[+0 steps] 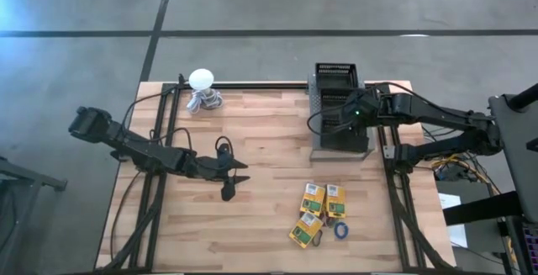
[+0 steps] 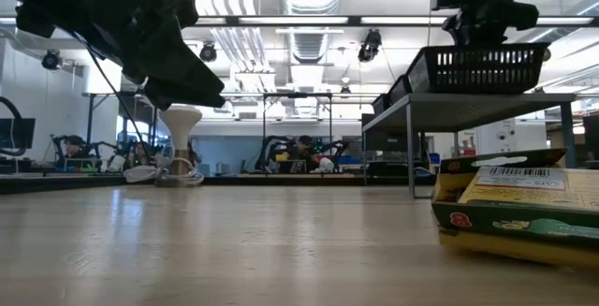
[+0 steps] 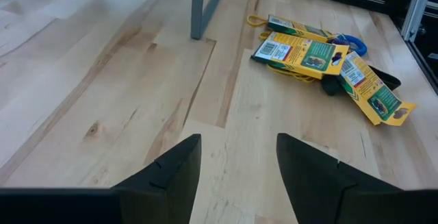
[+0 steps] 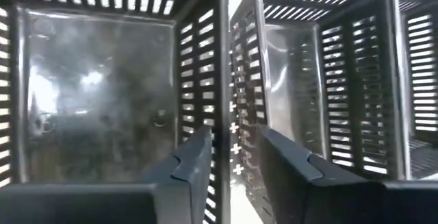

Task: Pick & Place Office Desk Supplies
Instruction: Put the crayon box into the top black bin on the shelf

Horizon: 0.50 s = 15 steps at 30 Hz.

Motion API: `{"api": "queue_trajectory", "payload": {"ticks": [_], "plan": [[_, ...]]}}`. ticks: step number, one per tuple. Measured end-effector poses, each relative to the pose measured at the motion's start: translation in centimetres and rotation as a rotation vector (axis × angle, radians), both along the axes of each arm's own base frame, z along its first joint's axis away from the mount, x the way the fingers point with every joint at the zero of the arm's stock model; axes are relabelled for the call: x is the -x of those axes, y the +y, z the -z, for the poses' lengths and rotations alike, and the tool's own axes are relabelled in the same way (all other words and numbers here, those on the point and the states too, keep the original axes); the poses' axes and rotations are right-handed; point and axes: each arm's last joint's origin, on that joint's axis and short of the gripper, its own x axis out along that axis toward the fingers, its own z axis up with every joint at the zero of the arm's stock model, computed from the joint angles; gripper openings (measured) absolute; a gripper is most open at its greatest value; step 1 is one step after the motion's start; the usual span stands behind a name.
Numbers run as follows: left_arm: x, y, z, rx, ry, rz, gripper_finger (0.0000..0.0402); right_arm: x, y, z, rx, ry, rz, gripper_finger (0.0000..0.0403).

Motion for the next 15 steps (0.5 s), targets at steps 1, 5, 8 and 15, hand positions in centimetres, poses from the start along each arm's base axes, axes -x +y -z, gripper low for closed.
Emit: {"api": "queue_trajectory", "payload": {"ticks": [1,5,8,15], "plan": [[0.00,0.01,0.00,0.000,0.000,0.000,0.0196,-0.05,-0.06,-0.05,0.017,-0.003,0.006,0.0122],[0.00,0.00,0.00,0.000,0.000,0.000,0.0196,-0.12,-0.19,-0.14,0.057,-0.005,0.019,0.0135],[0.00,0.00,0.00,0.000,0.000,0.000,0.0196,-0.12,-0.18,-0.14,0.057,-0.004,0.016,0.0140],[0.00,0.01,0.00,0.000,0.000,-0.001,0.0196,-0.16,-0.08,-0.12,0.028,-0.012,-0.001,0.0138]]}}
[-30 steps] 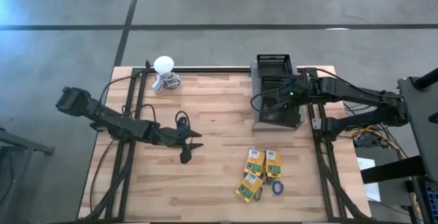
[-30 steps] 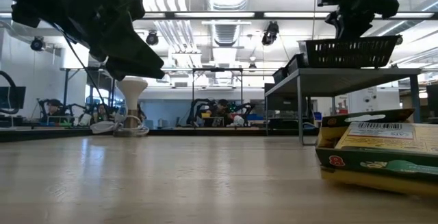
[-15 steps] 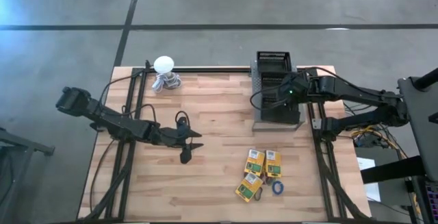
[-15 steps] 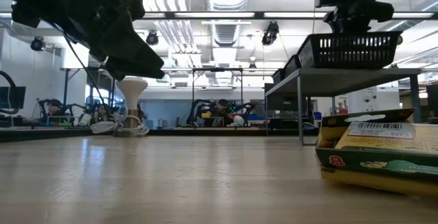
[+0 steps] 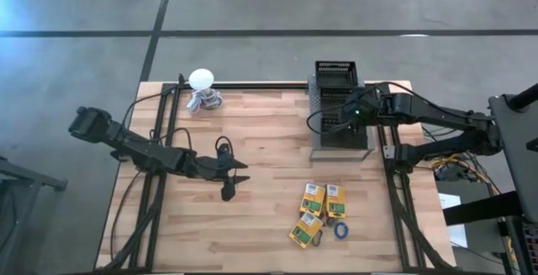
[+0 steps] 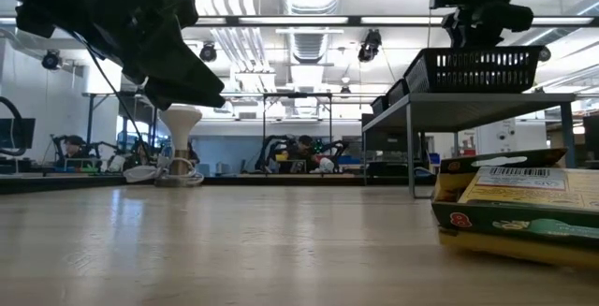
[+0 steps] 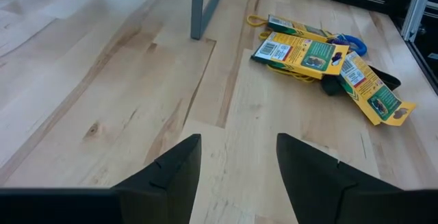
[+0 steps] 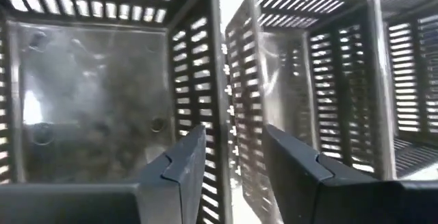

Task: Pick & Place Office Desk Supplies
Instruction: Put the crayon box into the top black bin on the shelf

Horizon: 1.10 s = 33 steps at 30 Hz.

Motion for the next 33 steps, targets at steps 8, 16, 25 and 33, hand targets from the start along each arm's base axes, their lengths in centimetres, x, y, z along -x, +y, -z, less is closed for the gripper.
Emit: {"api": "queue_trajectory", "payload": {"ticks": [8,16,25,33], "plan": [[0.0,0.0,0.0,0.000,0.000,0.000,0.0196,0.1,0.0,-0.2,0.000,-0.010,-0.001,0.0139],[0.0,0.0,0.0,0.000,0.000,0.000,0.0196,0.2,0.2,-3.2,-0.004,-0.106,0.025,0.0138],[0.0,0.0,0.0,0.000,0.000,0.000,0.0196,-1.2,5.1,-3.7,-0.156,-0.262,-0.056,0.0115],[0.0,0.0,0.0,0.000,-0.001,0.001,0.0196,-3.0,14.6,-0.7,-0.249,-0.482,-0.297,0.0090]]}}
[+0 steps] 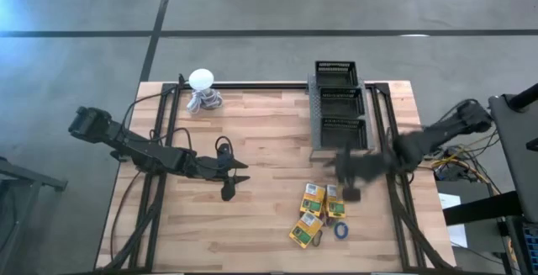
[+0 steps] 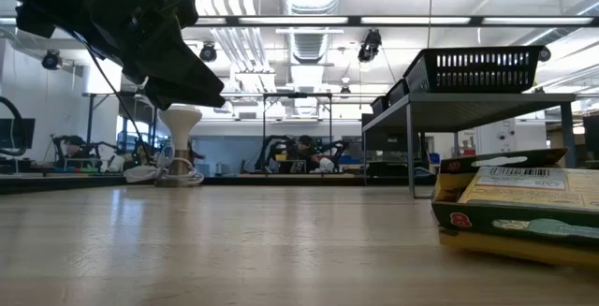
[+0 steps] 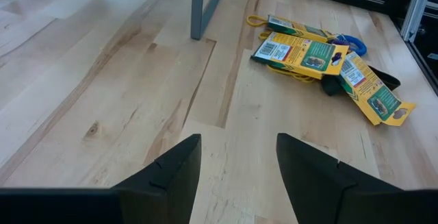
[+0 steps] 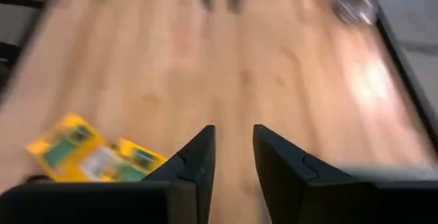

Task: Pick & Place Office Desk Supplies
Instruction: Put the crayon box into the top black bin on the shelf

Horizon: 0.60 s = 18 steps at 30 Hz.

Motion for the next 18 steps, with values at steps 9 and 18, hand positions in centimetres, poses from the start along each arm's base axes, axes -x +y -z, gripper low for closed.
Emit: {"api": "queue_trajectory", "payload": {"ticks": [9,18], "plan": [[-0.4,-0.4,-0.4,-0.034,-0.063,0.039,0.0196,0.3,9.3,5.5,0.066,-0.028,-0.076,0.0064],[-2.4,-1.3,1.8,-0.262,-0.122,0.174,0.0196,-1.1,12.4,9.5,-0.026,0.130,0.071,0.0095]]}}
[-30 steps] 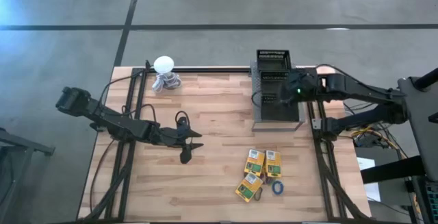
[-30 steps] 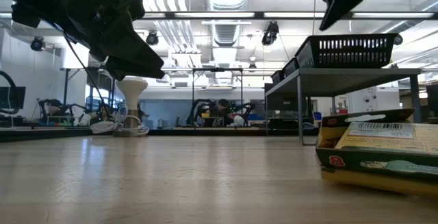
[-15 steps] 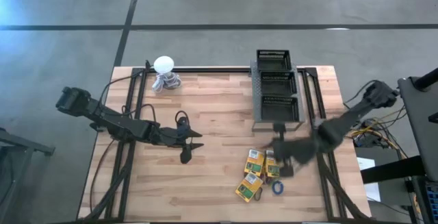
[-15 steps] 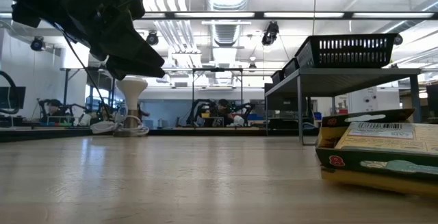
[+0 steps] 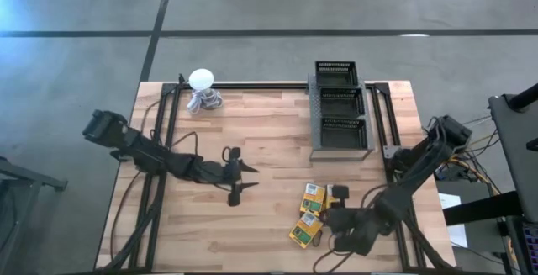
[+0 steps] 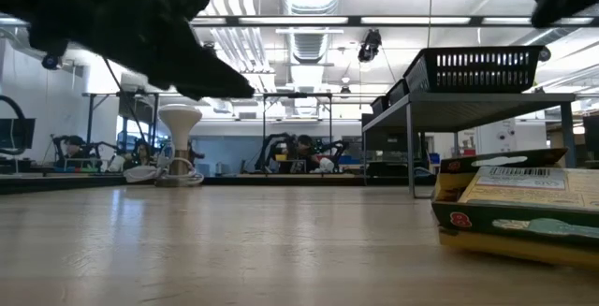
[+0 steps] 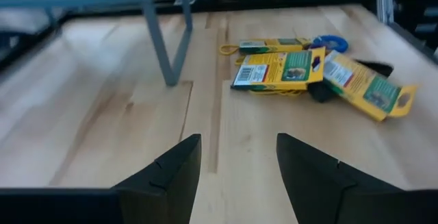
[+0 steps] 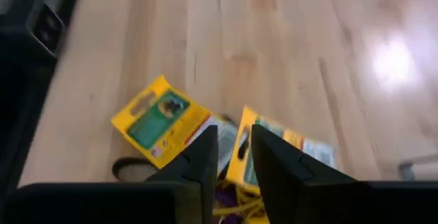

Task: Pick & Place Office Desk Supplies
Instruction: Put the crayon box into the top black bin on the shelf

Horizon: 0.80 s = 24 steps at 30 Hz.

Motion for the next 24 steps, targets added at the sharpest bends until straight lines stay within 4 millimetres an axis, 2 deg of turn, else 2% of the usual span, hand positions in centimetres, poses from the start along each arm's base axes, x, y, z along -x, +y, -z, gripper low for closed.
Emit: {"api": "queue_trajectory", "payload": {"ticks": [5,11,17,24], "plan": [[-1.9,-0.4,1.7,-0.158,-0.040,0.060,0.0196,-0.6,0.4,0.5,0.055,0.058,0.049,0.0145],[-4.7,-1.3,2.6,-0.267,-0.020,0.118,0.0196,-2.2,0.5,2.5,0.160,0.103,0.049,0.0193],[-6.6,-1.9,2.4,-0.278,0.025,0.162,0.0196,-3.5,1.0,4.2,0.198,0.158,0.069,0.0203],[-6.7,-2.0,2.5,-0.266,0.044,0.186,0.0196,-3.2,0.5,5.7,0.193,0.282,0.102,0.0203]]}}
